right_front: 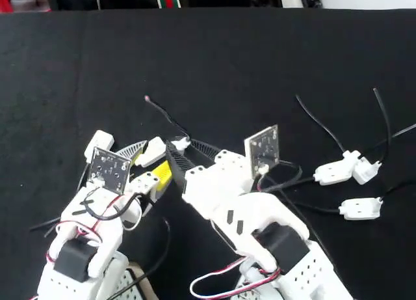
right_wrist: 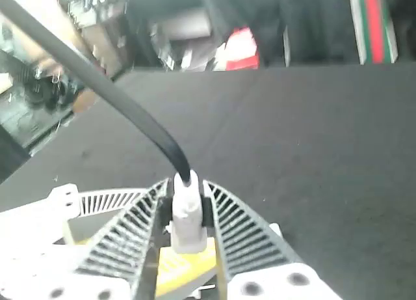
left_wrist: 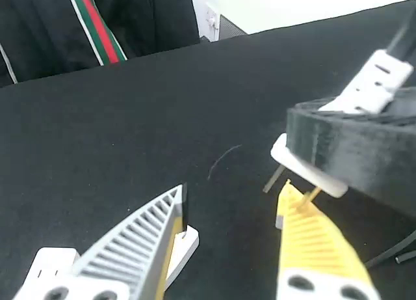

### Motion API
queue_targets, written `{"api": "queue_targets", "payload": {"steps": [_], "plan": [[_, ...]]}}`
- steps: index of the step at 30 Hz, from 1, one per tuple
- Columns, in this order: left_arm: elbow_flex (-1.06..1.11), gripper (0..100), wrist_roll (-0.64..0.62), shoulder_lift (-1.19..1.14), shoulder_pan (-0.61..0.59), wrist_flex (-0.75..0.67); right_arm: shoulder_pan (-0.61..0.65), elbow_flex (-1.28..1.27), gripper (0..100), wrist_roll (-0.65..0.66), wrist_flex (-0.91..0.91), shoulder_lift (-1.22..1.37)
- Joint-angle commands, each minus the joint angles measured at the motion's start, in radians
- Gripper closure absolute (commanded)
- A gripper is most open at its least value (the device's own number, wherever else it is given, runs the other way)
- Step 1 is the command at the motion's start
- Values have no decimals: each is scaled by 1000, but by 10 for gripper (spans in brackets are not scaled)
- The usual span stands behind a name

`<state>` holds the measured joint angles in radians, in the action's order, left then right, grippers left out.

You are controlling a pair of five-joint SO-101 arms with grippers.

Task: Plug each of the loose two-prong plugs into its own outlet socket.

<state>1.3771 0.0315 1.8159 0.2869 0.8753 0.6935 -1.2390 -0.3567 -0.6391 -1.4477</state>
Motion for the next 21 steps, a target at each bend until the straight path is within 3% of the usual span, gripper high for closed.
{"api": "queue_targets", "payload": {"steps": [1, 11, 15, 21], "plan": [[-24, 765, -11, 8, 5, -86, -17, 53, 987, 2, -80, 21], [-5, 765, -11, 8, -56, -77, -18, 110, 987, 43, -75, 173], [-12, 765, -3, 8, -71, 2, -20, 165, 987, 109, -34, 254], [-45, 765, -2, 9, -340, 183, -97, 226, 987, 180, 0, 427]]}}
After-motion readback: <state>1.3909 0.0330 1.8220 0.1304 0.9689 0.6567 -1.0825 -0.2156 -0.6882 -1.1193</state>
